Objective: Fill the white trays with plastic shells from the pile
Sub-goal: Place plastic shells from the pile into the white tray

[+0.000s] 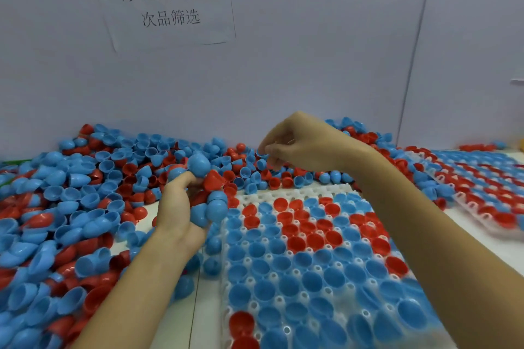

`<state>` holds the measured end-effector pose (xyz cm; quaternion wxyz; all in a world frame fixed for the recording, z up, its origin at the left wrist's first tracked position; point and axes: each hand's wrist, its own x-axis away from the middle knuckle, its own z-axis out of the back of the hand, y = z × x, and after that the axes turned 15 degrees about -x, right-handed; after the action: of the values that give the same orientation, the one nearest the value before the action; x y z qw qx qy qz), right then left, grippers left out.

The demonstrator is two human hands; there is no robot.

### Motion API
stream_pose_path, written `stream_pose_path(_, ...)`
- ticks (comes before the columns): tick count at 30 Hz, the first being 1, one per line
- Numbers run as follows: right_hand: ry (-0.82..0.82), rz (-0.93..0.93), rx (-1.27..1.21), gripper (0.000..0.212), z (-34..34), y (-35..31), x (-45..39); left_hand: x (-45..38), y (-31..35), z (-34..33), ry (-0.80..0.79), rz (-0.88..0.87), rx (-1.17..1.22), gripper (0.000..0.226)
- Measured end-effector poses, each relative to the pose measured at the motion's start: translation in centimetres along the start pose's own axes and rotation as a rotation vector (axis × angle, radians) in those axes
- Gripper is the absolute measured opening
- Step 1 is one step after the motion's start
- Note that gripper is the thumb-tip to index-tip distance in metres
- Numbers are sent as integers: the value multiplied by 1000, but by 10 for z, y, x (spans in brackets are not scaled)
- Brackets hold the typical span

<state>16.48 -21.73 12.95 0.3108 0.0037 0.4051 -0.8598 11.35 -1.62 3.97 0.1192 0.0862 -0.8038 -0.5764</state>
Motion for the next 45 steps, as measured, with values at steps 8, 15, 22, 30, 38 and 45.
stream_pose_path(8, -223, -87, 16, 10, 16, 35, 100, 28, -16, 15, 39, 10, -53, 22)
stream_pose_path(15, -398, -168, 114, 15, 0, 50, 160, 33, -15, 12, 56, -22, -94, 22)
stream_pose_path(22, -466, -127, 185, 17, -16, 42, 155, 33, -17, 13, 57, -26, -81, 19)
stream_pose_path(30, -408, -133, 127, 8, -13, 37, 142, 26, -18, 20, 72, -36, -94, 17)
stream_pose_path(38, -329, -164, 255, 8, -21, 46, 142, 24, -19, 21, 82, -47, -104, 15)
stream_pose_path(45, -398, -198, 230, 17, -12, 40, 145, 24, -20, 21, 87, -49, -110, 16)
